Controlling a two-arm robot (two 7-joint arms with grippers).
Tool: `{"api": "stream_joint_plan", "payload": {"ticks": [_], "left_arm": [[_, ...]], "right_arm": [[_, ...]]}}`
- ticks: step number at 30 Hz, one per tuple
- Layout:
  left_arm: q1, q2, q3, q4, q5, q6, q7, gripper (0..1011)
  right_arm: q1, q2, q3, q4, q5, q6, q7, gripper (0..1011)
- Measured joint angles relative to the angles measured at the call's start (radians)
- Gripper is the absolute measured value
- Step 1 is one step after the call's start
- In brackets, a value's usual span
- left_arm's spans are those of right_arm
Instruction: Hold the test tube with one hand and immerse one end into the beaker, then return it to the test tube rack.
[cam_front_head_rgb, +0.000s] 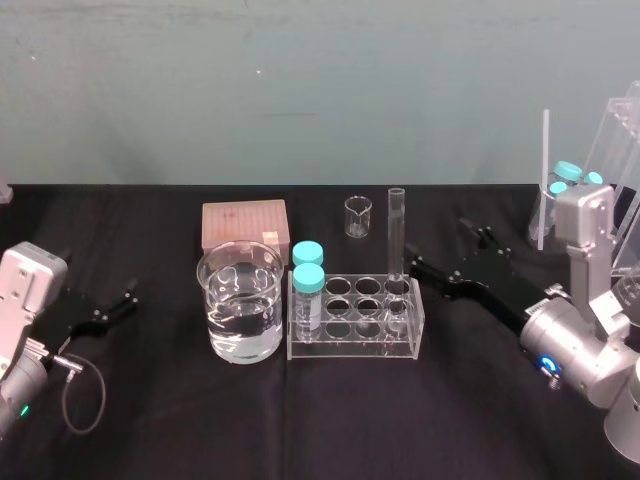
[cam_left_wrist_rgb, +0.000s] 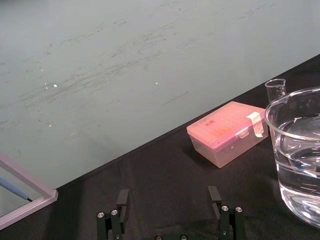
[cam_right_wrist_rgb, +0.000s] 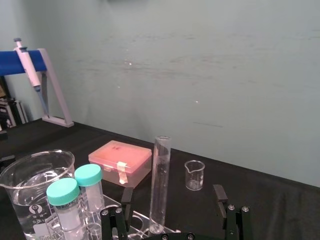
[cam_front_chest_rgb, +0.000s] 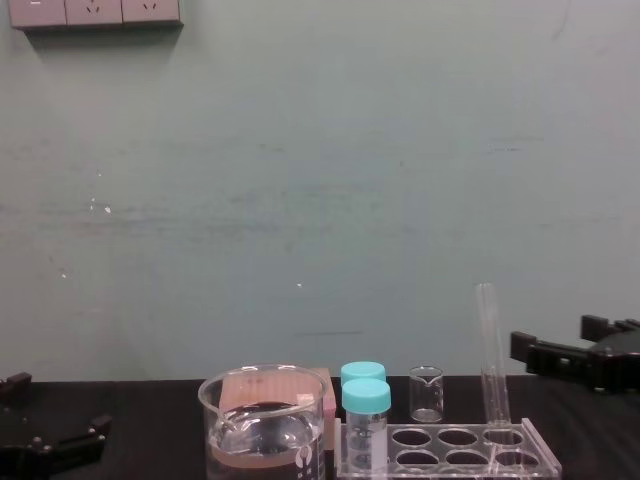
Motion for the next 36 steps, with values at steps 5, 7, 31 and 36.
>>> {"api": "stream_joint_plan", "payload": {"ticks": [5,7,31,36], "left_arm": [[0.000,0.000,0.000,0.000,0.000,0.000,0.000,1000],[0.000,0.000,0.000,0.000,0.000,0.000,0.000,1000],[0.000,0.000,0.000,0.000,0.000,0.000,0.000,1000],[0.000,0.000,0.000,0.000,0.000,0.000,0.000,1000]], "right_arm": [[0.048,-0.025,-0.015,0.046,-0.022,0.006,0.035,1000],[0.071,-0.036,-0.021,0.069,-0.032,0.007,0.047,1000],[0.196,-0.146,-0.030,0.251,-0.081,0.055,0.128,1000],[0.200,-0.161,-0.020,0.259,-0.085,0.068,0.130,1000]]}}
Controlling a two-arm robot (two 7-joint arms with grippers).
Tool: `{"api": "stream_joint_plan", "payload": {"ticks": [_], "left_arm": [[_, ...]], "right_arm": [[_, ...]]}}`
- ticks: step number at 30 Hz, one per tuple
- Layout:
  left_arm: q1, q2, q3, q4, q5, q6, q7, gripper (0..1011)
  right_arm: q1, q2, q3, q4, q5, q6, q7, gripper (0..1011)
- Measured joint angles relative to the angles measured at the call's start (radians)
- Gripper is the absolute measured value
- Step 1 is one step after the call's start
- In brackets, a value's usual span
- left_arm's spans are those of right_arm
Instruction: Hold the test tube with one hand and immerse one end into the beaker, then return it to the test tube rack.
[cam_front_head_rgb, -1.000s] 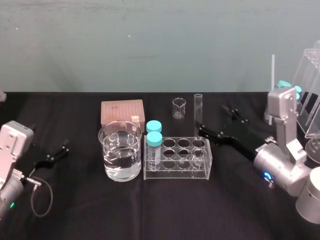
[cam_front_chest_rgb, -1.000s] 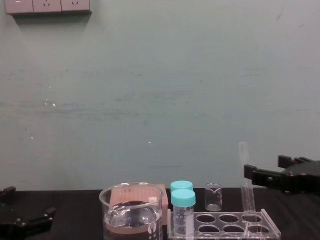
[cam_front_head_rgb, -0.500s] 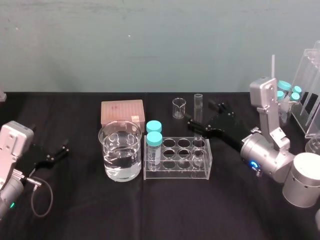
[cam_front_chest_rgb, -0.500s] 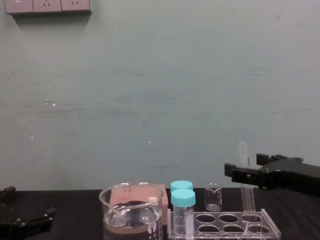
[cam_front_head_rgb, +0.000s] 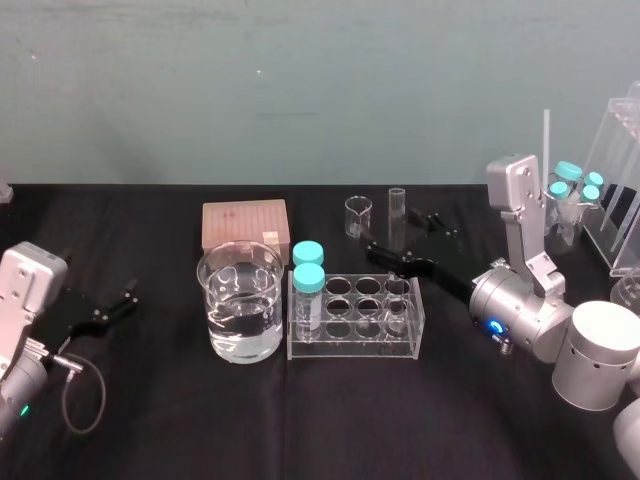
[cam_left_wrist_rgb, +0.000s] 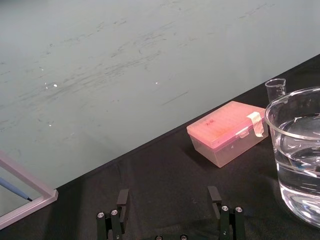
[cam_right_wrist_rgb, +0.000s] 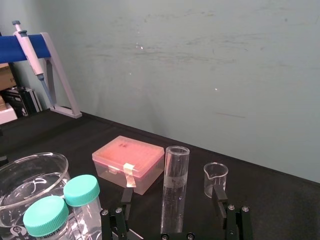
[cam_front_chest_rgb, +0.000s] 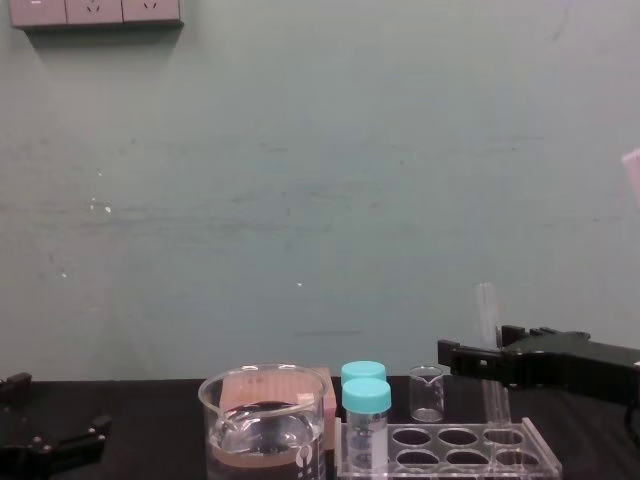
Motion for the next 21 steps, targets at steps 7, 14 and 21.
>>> {"api": "stream_joint_plan", "payload": {"ticks": [7,14,21], "left_arm": [[0.000,0.000,0.000,0.000,0.000,0.000,0.000,1000],[0.000,0.000,0.000,0.000,0.000,0.000,0.000,1000],[0.000,0.000,0.000,0.000,0.000,0.000,0.000,1000]], "right_arm": [[0.000,-0.006,0.004,0.001,-0.024,0.005,0.000,1000],[0.000,-0.005,0.004,0.000,-0.021,0.005,0.000,1000],[-0.001,-0.005,0.004,0.000,-0.017,0.005,-0.001,935]]}}
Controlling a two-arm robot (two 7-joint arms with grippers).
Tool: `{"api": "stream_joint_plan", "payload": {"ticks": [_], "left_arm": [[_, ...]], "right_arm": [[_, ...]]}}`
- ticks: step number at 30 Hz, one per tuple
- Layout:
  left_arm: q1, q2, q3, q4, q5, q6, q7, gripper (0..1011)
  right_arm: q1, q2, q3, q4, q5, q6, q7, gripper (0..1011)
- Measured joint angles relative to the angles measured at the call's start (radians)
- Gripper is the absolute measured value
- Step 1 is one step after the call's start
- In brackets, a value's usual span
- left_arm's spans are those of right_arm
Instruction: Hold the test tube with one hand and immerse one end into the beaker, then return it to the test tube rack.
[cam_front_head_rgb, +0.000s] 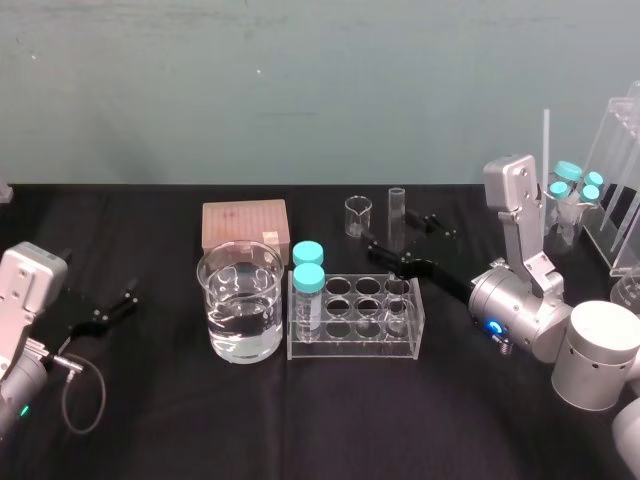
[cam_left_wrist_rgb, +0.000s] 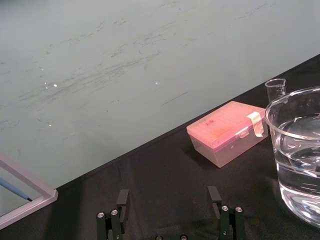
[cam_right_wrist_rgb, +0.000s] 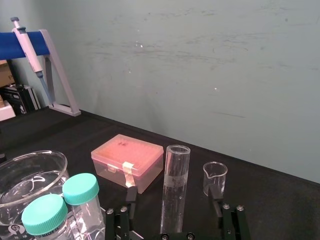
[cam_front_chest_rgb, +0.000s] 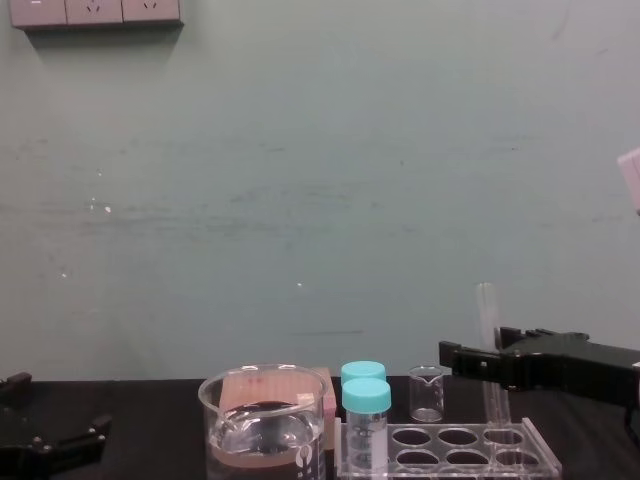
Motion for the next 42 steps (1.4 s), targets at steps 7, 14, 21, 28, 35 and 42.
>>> {"api": "stream_joint_plan", "payload": {"ticks": [7,14,21,28,35,42], "left_arm": [[0.000,0.000,0.000,0.000,0.000,0.000,0.000,1000],[0.000,0.000,0.000,0.000,0.000,0.000,0.000,1000],[0.000,0.000,0.000,0.000,0.000,0.000,0.000,1000],[0.000,0.000,0.000,0.000,0.000,0.000,0.000,1000],[0.000,0.000,0.000,0.000,0.000,0.000,0.000,1000],[0.000,0.000,0.000,0.000,0.000,0.000,0.000,1000]], "right_arm": [[-0.001,0.001,0.000,-0.001,0.001,-0.001,-0.001,760],[-0.001,0.001,0.000,-0.001,0.002,-0.001,-0.001,520],[-0.001,0.001,0.000,-0.001,0.003,-0.002,-0.001,302],[-0.001,0.001,0.000,-0.001,0.004,-0.002,-0.001,226],[-0.002,0.000,0.002,-0.001,0.003,-0.004,-0.001,226],[-0.011,-0.014,0.015,-0.001,0.005,-0.049,0.038,226]]}}
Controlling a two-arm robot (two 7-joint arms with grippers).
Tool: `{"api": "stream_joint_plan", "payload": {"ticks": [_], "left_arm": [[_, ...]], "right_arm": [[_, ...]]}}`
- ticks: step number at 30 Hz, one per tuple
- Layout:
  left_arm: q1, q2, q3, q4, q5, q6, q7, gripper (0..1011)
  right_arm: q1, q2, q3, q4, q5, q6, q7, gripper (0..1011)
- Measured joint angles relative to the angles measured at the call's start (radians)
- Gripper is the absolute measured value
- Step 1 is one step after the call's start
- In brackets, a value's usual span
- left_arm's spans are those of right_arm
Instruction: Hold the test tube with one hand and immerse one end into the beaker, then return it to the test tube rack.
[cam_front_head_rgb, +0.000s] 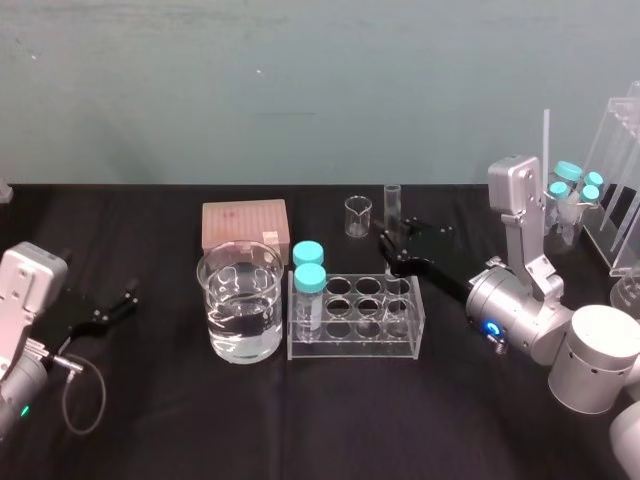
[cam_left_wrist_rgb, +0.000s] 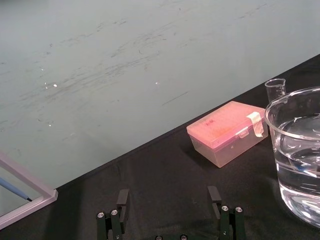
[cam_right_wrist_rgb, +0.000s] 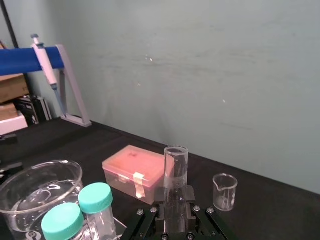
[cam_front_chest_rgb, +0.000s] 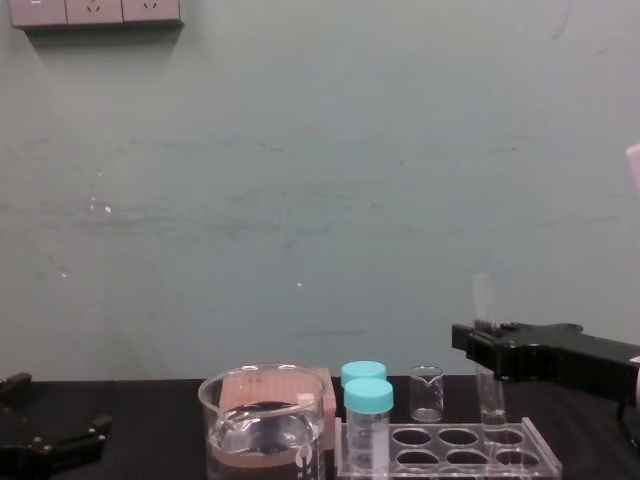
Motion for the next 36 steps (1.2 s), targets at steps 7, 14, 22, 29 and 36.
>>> {"api": "stream_joint_plan", "payload": {"ticks": [7,14,22,29,36], "left_arm": [[0.000,0.000,0.000,0.000,0.000,0.000,0.000,1000],[0.000,0.000,0.000,0.000,0.000,0.000,0.000,1000],[0.000,0.000,0.000,0.000,0.000,0.000,0.000,1000],[0.000,0.000,0.000,0.000,0.000,0.000,0.000,1000],[0.000,0.000,0.000,0.000,0.000,0.000,0.000,1000]], "right_arm": [[-0.010,0.000,0.003,-0.007,-0.022,-0.045,0.023,226],[-0.026,0.004,0.009,-0.017,-0.039,-0.068,0.030,226],[-0.041,0.002,0.024,-0.022,-0.052,-0.112,0.034,226],[-0.045,-0.003,0.037,-0.022,-0.053,-0.132,0.041,226],[-0.045,-0.007,0.045,-0.021,-0.048,-0.142,0.055,226]]}}
